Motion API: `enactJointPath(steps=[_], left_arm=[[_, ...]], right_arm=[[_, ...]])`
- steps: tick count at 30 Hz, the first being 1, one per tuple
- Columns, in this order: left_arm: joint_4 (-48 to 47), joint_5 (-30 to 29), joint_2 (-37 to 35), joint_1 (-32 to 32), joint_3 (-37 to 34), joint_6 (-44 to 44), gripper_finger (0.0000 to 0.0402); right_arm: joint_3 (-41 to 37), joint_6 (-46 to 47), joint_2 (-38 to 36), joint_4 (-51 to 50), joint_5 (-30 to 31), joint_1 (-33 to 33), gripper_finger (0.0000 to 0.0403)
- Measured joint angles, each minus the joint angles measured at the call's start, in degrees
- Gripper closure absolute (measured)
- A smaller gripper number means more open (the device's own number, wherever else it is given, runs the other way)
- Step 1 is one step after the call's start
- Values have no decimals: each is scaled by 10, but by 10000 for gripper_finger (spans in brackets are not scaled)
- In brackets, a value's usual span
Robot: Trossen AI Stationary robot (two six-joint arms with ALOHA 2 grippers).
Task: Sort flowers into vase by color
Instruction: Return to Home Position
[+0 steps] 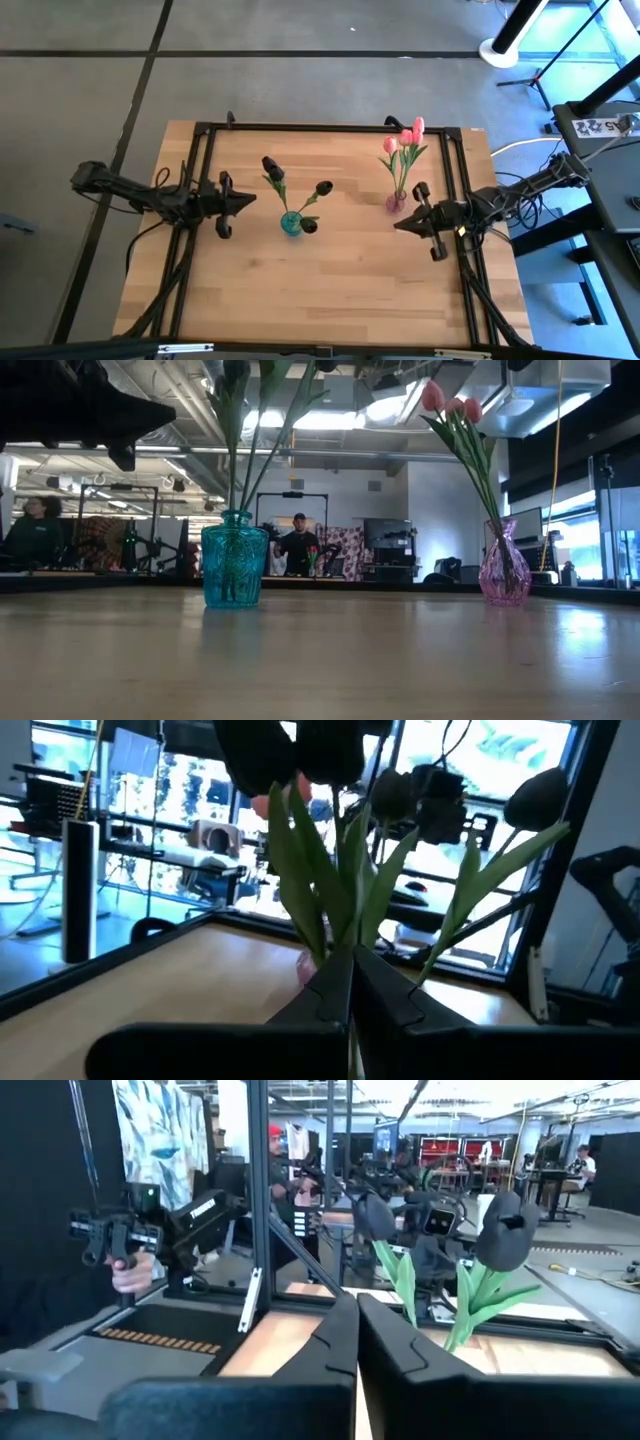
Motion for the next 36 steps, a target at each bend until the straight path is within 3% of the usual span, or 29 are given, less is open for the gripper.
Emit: enactJointPath(steps=[4, 10, 15, 21, 27, 30, 32, 33, 36], left_arm=[[-61, -1, -52, 0, 0, 18, 398], [-165, 4, -142, 0, 0, 14, 398], [-231, 9, -204, 0, 1, 14, 398], [-256, 21, -205, 0, 2, 15, 398], [-260, 36, -205, -1, 2, -2, 398], [-261, 67, -205, -1, 2, -20, 398], [-265, 83, -205, -1, 2, -32, 398], [-265, 84, -205, -1, 2, -35, 398], [-264, 69, -205, -1, 2, -31, 398]], right_arm=[[3, -7, -12, -35, 10, -11, 401], [-3, 25, -86, -88, 9, -41, 402], [-74, 37, -146, -54, 10, -41, 402], [-187, 78, -208, 21, 9, -46, 402], [-229, 168, -242, -13, -107, -180, 402], [-230, 174, -252, -54, -132, -262, 403], [-230, 151, -282, -69, -160, -278, 403], [-233, 136, -297, -65, -158, -276, 403], [-258, 93, -348, -78, -61, -250, 403]])
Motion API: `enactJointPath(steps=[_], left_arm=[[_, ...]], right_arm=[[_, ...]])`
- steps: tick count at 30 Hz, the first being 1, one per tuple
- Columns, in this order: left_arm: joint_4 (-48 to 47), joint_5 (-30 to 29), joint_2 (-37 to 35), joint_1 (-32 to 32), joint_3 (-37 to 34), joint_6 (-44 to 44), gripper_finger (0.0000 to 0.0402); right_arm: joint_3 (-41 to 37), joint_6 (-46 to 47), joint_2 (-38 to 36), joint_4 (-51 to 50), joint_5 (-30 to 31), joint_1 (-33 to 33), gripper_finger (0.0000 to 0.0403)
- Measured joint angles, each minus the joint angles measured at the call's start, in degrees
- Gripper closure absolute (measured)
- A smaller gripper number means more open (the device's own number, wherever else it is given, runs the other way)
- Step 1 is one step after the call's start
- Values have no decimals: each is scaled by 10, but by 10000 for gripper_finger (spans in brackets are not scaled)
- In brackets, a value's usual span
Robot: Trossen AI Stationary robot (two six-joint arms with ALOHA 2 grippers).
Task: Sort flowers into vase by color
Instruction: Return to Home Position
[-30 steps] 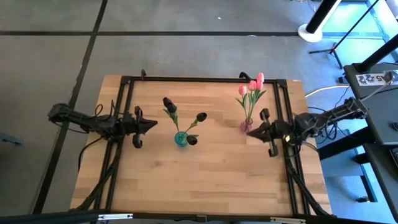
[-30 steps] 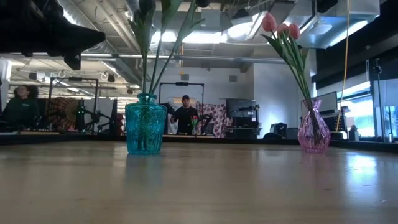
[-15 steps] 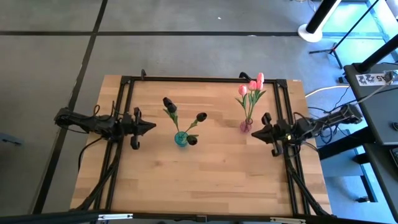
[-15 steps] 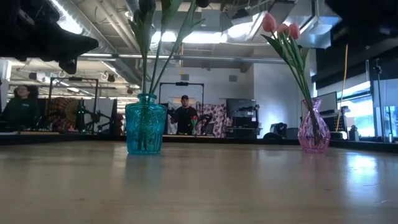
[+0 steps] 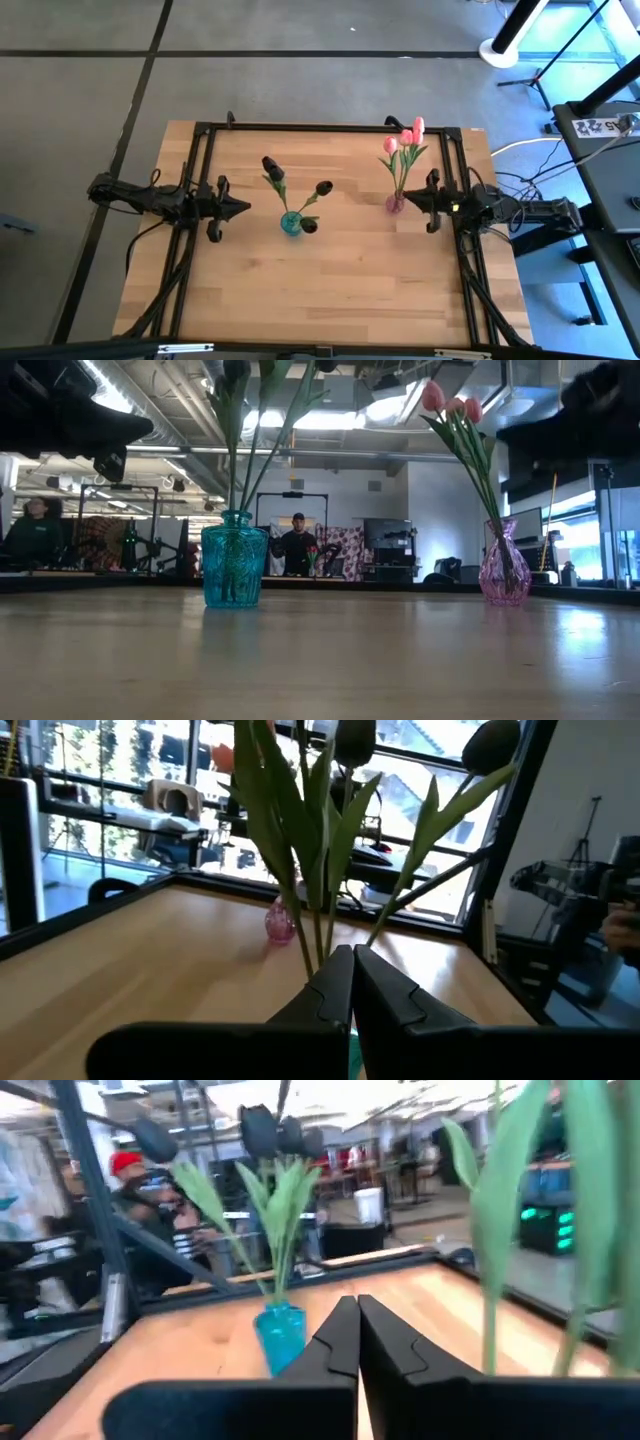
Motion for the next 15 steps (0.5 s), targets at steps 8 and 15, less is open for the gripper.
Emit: enactJointPath(steps=[8, 15], left_arm=[[2, -12, 1, 3, 0, 7, 398], [2, -9, 2, 6, 0, 15, 398]], right_arm=[[-21, -92, -49, -41, 186, 113, 403], [-15, -124, -49, -72, 161, 122, 403]])
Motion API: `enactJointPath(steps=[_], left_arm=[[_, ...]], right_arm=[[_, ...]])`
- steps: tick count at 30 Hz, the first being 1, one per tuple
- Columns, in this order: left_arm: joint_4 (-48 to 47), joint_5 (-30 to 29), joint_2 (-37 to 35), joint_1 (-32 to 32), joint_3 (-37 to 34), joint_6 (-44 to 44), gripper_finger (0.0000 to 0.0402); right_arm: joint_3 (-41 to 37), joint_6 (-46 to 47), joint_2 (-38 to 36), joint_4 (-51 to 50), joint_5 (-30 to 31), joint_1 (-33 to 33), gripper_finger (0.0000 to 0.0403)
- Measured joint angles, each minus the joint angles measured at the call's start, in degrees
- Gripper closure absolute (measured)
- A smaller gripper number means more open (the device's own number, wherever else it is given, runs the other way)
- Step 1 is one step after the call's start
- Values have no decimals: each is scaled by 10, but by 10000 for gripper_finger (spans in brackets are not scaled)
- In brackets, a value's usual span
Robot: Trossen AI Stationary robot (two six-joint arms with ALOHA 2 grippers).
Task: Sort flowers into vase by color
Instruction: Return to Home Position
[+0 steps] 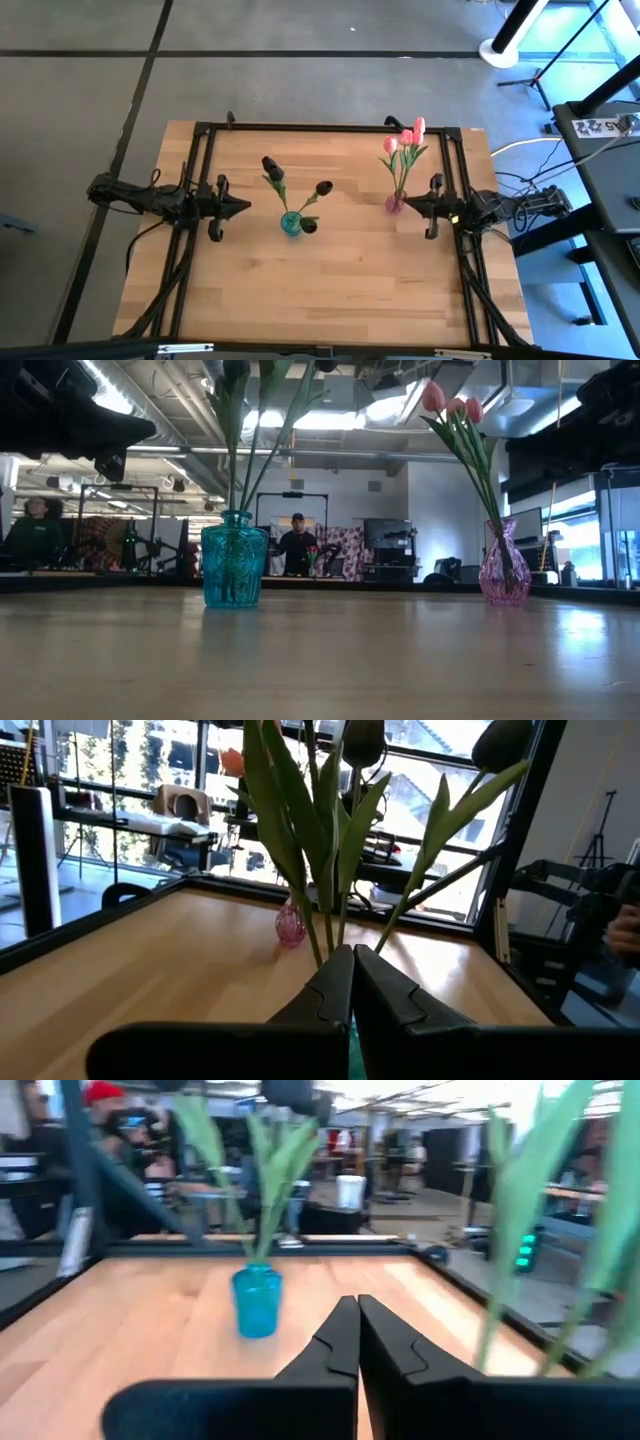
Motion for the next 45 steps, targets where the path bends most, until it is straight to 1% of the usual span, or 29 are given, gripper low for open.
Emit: enactJointPath(steps=[4, 6, 14, 16, 18, 20, 30, 33, 37, 39, 40, 42, 45], left_arm=[[0, 2, 0, 0, 0, 0, 398], [0, 1, 0, 0, 0, 0, 398], [0, -3, 0, 0, 0, -12, 398], [4, -1, 0, 0, -1, -42, 398], [29, -11, 0, 0, -1, -73, 398], [42, -15, 0, 0, 0, -72, 398], [32, -14, 0, 0, -1, -58, 398], [40, -34, 0, 0, -1, -78, 398], [37, -50, 0, 0, -1, -73, 398], [29, -69, 0, 0, -1, -76, 398], [29, -83, 0, 0, -1, -72, 398], [31, -111, 0, 0, 0, -34, 398], [20, -121, 0, 0, -1, -12, 398]], right_arm=[[-1, 2, 1, -8, -72, 0, 402], [-2, 13, 1, -10, -90, 0, 402], [-2, 13, 44, -10, -80, 0, 402], [-2, 13, 50, -7, -54, 0, 402], [-3, 13, 51, -5, -40, 0, 402], [-3, 13, 52, -4, -40, 0, 402], [-4, 13, 52, 6, -51, 0, 402], [-4, 13, 52, 6, -51, 0, 402], [-4, 13, 52, 6, -51, 0, 402], [-4, 13, 52, 6, -51, 0, 402], [-4, 13, 52, 6, -51, 0, 402], [-4, 13, 52, 7, -51, 0, 402], [-4, 13, 52, 7, -51, 0, 402]])
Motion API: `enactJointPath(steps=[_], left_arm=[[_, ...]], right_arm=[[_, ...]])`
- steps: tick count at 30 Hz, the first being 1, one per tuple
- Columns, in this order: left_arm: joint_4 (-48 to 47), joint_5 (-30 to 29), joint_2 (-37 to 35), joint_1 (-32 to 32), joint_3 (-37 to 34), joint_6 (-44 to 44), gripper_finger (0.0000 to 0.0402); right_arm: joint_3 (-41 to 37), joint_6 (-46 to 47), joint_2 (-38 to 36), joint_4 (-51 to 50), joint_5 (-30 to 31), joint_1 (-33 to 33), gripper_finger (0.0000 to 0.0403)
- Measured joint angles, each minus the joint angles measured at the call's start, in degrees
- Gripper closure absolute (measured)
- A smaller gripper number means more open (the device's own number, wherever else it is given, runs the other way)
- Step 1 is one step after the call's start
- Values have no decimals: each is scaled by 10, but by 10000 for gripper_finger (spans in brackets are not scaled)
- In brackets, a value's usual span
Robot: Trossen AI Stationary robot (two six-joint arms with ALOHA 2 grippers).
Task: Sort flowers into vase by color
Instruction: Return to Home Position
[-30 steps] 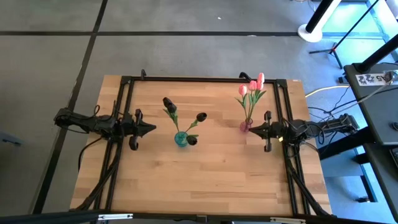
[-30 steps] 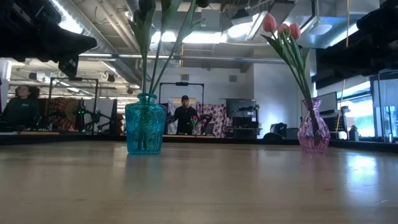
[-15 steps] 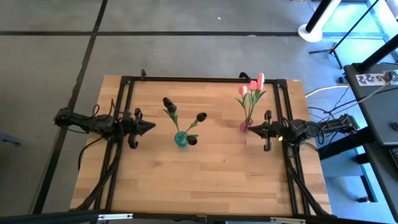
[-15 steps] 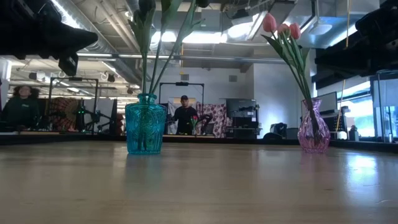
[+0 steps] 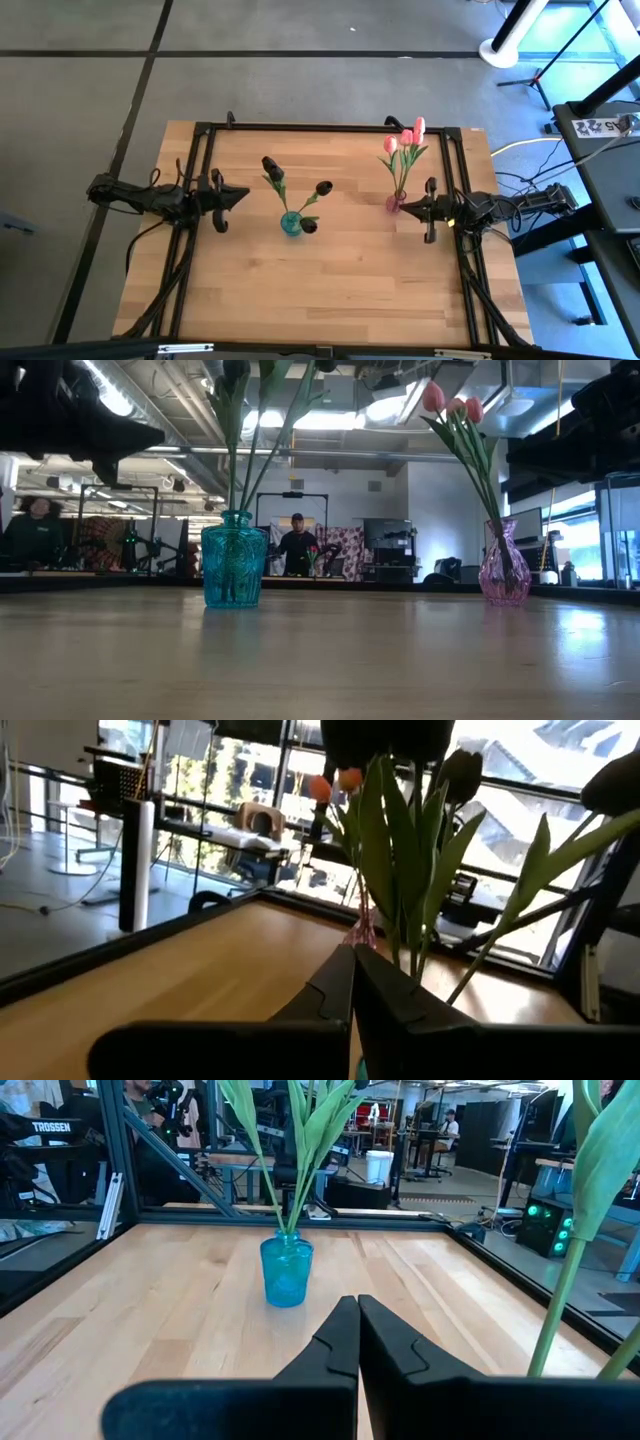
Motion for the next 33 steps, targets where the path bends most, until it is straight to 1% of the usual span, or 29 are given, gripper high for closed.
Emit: enactJointPath(steps=[4, 8, 11, 33], left_arm=[[-3, 0, 0, 0, 0, 12, 398], [-2, 1, 0, 0, 0, 90, 398], [-15, 28, 1, 0, 0, 121, 398], [-15, 30, 0, 0, 0, 121, 398]], right_arm=[[0, 0, 0, 0, 0, 0, 402], [0, 0, 0, 0, 0, 0, 402], [0, 0, 0, 0, 0, 0, 402], [0, 0, 0, 0, -1, 0, 402]])
